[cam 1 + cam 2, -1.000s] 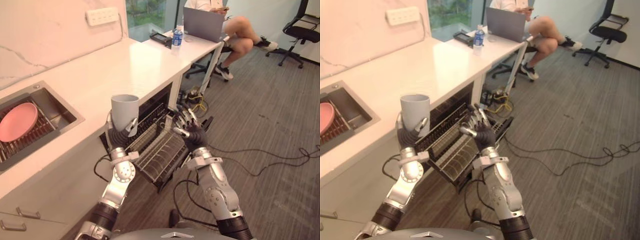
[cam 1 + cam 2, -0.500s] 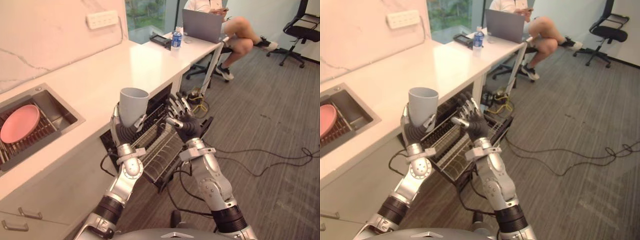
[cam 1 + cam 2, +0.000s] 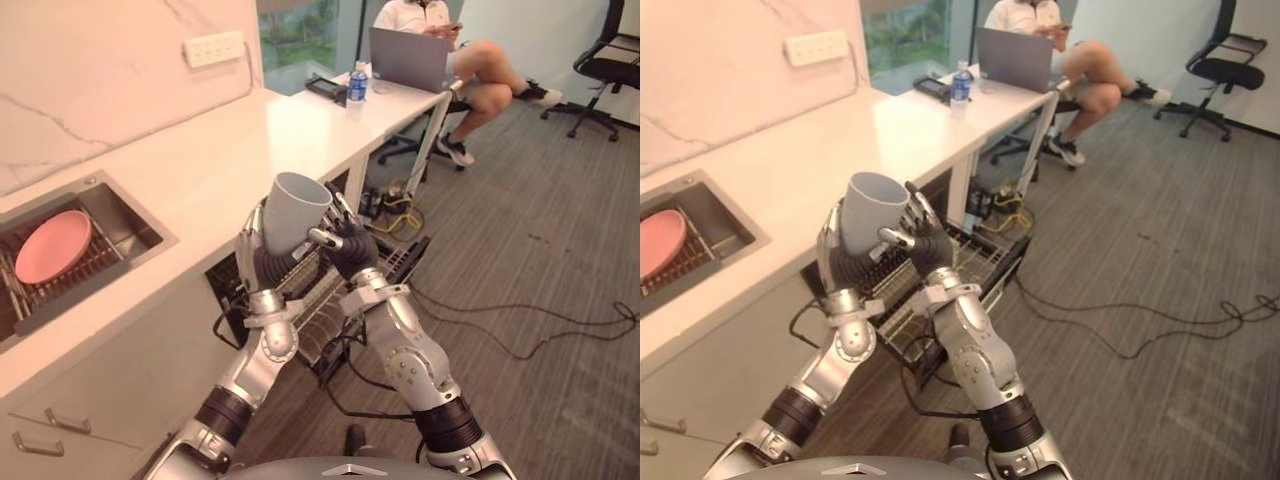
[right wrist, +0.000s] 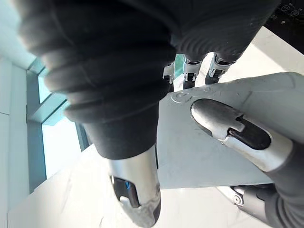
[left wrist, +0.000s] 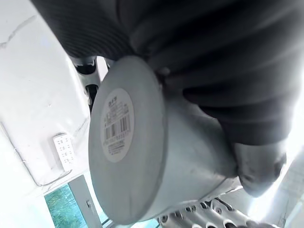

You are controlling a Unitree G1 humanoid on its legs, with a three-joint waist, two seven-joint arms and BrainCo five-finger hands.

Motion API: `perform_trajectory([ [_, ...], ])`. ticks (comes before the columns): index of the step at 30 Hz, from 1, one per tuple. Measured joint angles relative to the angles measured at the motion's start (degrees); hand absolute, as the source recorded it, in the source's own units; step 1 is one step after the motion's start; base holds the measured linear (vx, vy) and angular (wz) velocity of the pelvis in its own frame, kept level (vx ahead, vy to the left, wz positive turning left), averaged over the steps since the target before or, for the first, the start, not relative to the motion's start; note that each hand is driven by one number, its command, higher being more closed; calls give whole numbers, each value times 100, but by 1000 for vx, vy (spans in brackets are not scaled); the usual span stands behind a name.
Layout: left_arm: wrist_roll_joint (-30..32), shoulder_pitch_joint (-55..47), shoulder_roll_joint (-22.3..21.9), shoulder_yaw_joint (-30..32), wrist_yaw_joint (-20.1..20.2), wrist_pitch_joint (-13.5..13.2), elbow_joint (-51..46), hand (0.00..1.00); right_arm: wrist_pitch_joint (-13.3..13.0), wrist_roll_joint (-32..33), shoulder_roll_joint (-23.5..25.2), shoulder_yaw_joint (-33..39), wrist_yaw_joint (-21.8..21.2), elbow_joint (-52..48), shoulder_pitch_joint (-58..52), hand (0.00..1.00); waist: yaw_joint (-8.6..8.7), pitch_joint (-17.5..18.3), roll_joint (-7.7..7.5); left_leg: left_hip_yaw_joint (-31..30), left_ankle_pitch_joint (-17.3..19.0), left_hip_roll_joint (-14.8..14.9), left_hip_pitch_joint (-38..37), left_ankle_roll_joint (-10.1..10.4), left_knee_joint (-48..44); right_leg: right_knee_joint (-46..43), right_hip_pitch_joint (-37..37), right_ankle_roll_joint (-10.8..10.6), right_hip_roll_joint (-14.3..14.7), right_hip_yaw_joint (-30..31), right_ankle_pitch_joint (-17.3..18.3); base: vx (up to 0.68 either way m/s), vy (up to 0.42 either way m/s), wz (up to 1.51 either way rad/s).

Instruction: Walk over to the sink, pick up the cup, carry it to the dishwasher, place the cup inside the dishwasher, then close the dishwasher door

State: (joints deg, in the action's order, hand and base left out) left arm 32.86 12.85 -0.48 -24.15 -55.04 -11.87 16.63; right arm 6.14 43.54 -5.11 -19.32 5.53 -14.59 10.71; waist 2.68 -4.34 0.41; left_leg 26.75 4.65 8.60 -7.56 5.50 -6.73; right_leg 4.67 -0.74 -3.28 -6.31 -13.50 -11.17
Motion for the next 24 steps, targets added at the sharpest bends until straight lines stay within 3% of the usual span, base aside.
perform_trajectory([
  [9, -7, 105, 1, -237, -225, 49, 19, 100, 63, -106, 4, -135, 469, 236, 363, 0, -48, 75, -3, -4, -12, -3, -4, -4, 26, 11, -7, -11, -12, -31, 7, 0, 0, 0],
  [10, -10, 115, 1, -260, -239, 49, 20, 100, 61, -124, 6, -164, 523, 236, 363, 100, -58, 76, -2, -4, -24, -10, -10, -6, 44, 12, -6, -11, -18, -34, 7, 0, 0, 0],
  [18, -38, 140, 7, -239, -326, 45, 60, 100, 42, -151, 9, -331, 776, 366, 542, 100, -113, 90, -2, -66, -155, -68, -61, -14, 196, -1, -32, 7, -38, -129, -10, 14, 0, 5],
  [24, -126, 238, 24, -236, -367, -71, 106, 100, -394, -94, 19, -524, 1004, 465, 636, 100, -232, 164, -8, -158, -203, -78, -107, 5, 303, 18, -106, 4, -48, -194, 21, 2, -1, 7],
])
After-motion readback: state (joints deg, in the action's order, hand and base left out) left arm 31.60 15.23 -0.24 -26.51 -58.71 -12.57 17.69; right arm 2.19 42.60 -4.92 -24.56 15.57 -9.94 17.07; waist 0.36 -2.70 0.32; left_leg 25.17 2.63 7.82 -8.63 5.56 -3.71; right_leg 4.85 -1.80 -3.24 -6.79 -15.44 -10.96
